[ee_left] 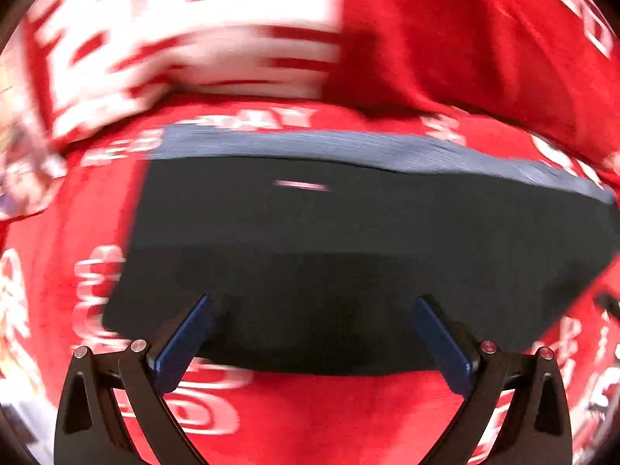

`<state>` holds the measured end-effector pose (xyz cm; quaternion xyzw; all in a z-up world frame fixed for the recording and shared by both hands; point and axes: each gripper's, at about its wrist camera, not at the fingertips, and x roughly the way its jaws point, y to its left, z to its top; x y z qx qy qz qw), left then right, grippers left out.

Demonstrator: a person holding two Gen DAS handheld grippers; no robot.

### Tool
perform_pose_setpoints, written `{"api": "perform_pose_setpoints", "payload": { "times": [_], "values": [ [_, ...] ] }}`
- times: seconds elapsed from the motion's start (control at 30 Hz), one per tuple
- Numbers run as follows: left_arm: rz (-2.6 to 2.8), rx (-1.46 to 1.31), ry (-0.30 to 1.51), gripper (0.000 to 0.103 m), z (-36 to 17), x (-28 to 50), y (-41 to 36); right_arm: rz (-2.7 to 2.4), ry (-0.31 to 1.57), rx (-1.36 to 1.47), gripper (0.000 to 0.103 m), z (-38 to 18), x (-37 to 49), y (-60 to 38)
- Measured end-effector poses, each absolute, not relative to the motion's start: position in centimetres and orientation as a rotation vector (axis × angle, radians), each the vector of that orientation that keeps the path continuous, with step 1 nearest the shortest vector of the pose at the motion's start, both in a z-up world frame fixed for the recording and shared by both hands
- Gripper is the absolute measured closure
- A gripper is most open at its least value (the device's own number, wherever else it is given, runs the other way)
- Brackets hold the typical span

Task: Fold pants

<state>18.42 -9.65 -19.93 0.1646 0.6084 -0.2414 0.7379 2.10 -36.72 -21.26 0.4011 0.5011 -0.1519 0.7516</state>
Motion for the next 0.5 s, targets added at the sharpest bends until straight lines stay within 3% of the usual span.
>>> {"api": "perform_pose_setpoints", "payload": {
  "times": [0.17,0.27,0.5],
  "values": [
    [-0.591,0.360,1.410,0.000,-23.2,13.2,-17.1,-0.408,1.109,0.737,0.075,-22.5,4.6,-39.4],
    [-0.561,0.395,1.349,0.000,-24.3,10.8,-16.9,-0.425,1.155,0.737,0.076,-25.3,3.6,-39.1],
    [-0.567,0.501,1.340,0.000,-23.2,10.8,-16.9,-0.382,1.164,0.728,0.075,-24.9,2.3,-39.0]
  ]
}}
